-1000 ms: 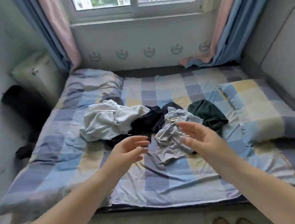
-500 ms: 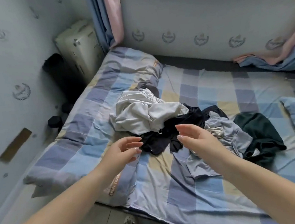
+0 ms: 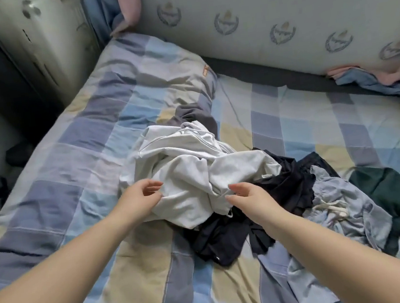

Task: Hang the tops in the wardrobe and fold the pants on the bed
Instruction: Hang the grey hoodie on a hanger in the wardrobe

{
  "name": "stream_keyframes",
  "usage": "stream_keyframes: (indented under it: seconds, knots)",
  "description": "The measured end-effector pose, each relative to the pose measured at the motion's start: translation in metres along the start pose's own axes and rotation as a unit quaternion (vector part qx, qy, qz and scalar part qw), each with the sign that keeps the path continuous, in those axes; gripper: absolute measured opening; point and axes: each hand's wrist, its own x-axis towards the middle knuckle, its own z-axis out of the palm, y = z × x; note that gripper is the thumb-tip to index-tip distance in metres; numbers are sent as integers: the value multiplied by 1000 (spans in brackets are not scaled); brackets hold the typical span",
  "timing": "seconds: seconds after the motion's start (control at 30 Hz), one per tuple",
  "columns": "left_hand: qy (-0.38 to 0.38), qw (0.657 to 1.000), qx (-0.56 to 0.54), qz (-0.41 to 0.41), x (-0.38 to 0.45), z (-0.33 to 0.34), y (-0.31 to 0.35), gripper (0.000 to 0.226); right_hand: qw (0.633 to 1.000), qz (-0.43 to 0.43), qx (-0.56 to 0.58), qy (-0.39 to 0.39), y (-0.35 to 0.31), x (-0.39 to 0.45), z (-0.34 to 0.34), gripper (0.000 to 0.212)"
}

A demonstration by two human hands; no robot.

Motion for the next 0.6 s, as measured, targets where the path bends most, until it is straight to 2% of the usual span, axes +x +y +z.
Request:
stream_keyframes:
  seconds: [0.1,0.2,0.33,0.4,0.5,0.57,0.6]
  knots:
    - [-10,995,99,25,52,15,-39,20,999,-3,-38,11,10,65,30,53]
    - [-29,983,174,46,91,29,-63,33,998,-8,-57,11,22,112,54,58]
    - [-31,974,225,15,120,44,-87,53,1000,-8,5,-14,47,160,83,72]
    - [7,978,206,17,122,51,-94,51,1000,-13,13,-24,56,175,91,74]
    - [58,992,110,27,113,51,-102,30,1000,-2,22,-17,62,183,108,70]
    - [39,996,72,27,102,51,-104,32,1000,19,8,12,60,180,111,81]
    - [2,998,60,24,94,52,-105,43,999,26,12,18,60,179,110,76]
